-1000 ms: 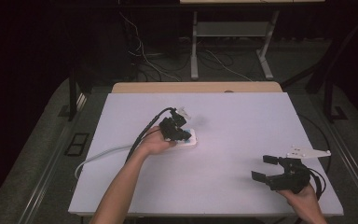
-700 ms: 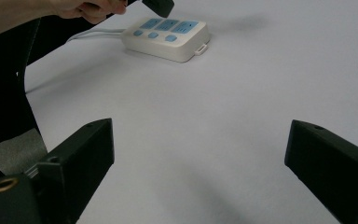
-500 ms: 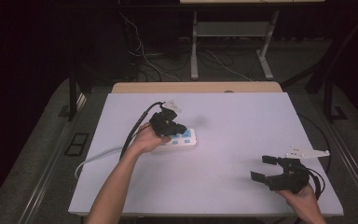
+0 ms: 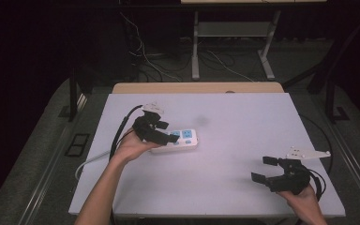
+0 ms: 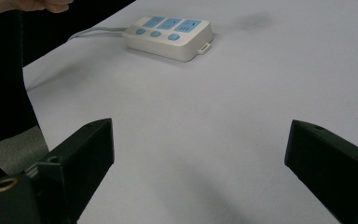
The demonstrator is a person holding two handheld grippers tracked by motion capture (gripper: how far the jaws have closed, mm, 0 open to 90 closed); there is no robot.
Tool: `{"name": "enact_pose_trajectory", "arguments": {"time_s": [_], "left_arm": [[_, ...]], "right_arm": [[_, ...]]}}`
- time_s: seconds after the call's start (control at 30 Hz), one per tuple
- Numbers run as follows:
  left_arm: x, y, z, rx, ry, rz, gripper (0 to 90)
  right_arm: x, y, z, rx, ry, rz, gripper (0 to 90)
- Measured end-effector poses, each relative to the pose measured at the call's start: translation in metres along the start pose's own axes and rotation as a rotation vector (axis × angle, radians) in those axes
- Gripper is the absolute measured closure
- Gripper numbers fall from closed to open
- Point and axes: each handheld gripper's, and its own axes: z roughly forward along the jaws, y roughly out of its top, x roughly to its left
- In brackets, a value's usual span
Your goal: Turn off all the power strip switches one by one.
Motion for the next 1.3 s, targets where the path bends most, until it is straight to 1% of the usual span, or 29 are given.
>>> {"name": "enact_pose_trajectory", "arguments": {"time_s": [0.07, 0.17, 0.3, 0.37, 0.47, 0.57, 0.63, 0.73, 0.8, 0.87, 0.97, 1.07, 1.2, 1.3], "left_arm": [[-0.001, -0.005, -0.005, -0.007, 0.004, -0.013, 15.1], [-0.002, -0.012, -0.013, -0.009, 0.01, -0.023, 9.7], [-0.006, -0.022, -0.019, -0.02, 0.027, -0.041, 0.0], [-0.009, -0.028, -0.022, -0.032, 0.051, -0.032, 0.0], [-0.015, -0.038, -0.027, -0.056, 0.061, -0.031, 0.0], [-0.023, -0.049, -0.031, -0.092, 0.067, -0.03, 0.0], [-0.028, -0.057, -0.034, -0.11, 0.079, -0.03, 0.0], [-0.036, -0.07, -0.035, -0.139, 0.092, -0.034, 0.0], [-0.041, -0.077, -0.036, -0.159, 0.092, -0.037, 0.0], [-0.047, -0.084, -0.038, -0.187, 0.095, -0.044, 0.0], [-0.052, -0.093, -0.038, -0.211, 0.102, -0.053, 0.0], [-0.054, -0.101, -0.036, -0.223, 0.104, -0.06, 0.0], [-0.054, -0.114, -0.033, -0.252, 0.113, -0.086, 0.0], [-0.055, -0.118, -0.031, -0.255, 0.117, -0.09, 0.0]], "right_arm": [[0.0, 0.0, 0.0, 0.0, 0.0, 0.0, 8.0], [0.0, 0.0, 0.0, 0.001, -0.001, 0.001, 7.9], [0.0, 0.0, 0.0, 0.001, -0.002, 0.001, 8.0], [0.0, 0.0, 0.001, 0.001, -0.002, 0.0, 7.9], [0.0, 0.0, 0.001, 0.001, -0.002, 0.001, 7.9], [0.0, 0.0, 0.001, 0.003, -0.002, 0.003, 8.0], [0.0, 0.0, 0.001, 0.005, -0.001, 0.004, 7.9], [0.001, 0.0, 0.001, 0.005, -0.003, 0.003, 8.0], [0.001, -0.001, 0.001, 0.007, -0.002, 0.002, 8.0], [0.001, -0.001, 0.001, 0.01, -0.002, 0.002, 7.9], [0.001, -0.002, 0.002, 0.017, -0.001, 0.007, 8.0], [0.002, -0.003, 0.003, 0.024, 0.0, 0.005, 8.0], [0.004, -0.004, 0.003, 0.027, 0.002, 0.0, 8.0], [0.006, -0.005, 0.002, 0.031, 0.003, -0.001, 8.0]]}}
